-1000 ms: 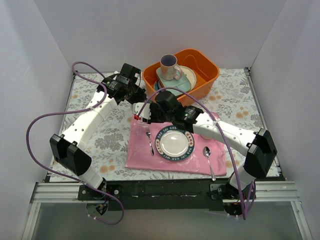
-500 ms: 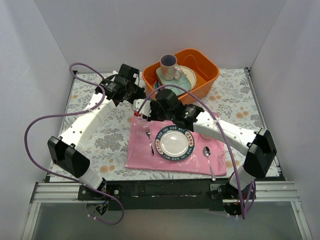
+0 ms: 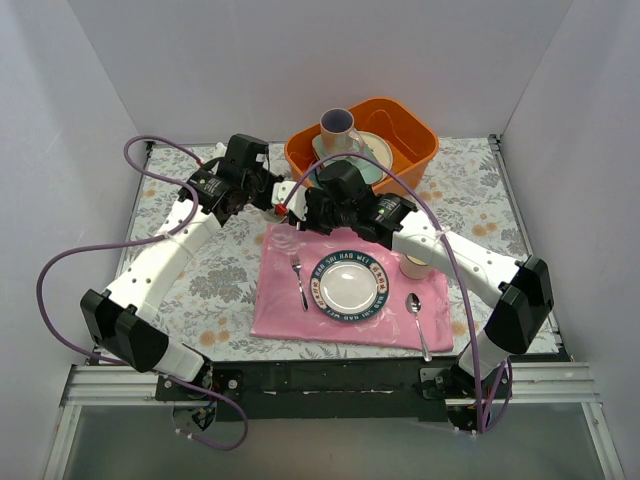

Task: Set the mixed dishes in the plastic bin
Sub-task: Pick up the cup at the center of the board.

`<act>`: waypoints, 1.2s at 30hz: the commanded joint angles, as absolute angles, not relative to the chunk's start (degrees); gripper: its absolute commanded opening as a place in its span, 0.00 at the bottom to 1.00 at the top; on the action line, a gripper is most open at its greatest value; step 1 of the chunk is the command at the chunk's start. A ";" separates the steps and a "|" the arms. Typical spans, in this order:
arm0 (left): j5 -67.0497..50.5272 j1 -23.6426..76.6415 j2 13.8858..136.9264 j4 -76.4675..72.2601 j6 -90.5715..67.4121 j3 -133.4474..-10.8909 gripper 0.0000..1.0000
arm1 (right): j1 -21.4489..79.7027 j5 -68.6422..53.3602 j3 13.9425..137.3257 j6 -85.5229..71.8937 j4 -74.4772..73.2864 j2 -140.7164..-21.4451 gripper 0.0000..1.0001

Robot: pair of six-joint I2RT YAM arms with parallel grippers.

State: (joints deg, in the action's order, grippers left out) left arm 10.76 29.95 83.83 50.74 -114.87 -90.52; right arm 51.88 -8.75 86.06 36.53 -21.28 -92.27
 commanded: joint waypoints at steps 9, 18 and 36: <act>7.21 31.03 77.96 47.29 -134.38 -86.31 0.10 | 51.15 -10.55 89.30 37.35 -15.30 -90.70 0.01; 6.06 31.02 75.33 44.39 -137.90 -79.46 0.00 | 52.56 -8.79 85.43 44.72 -13.01 -90.97 0.01; 7.12 31.03 70.66 45.53 -145.46 -75.67 0.00 | 54.93 1.56 80.95 47.46 -4.75 -92.20 0.54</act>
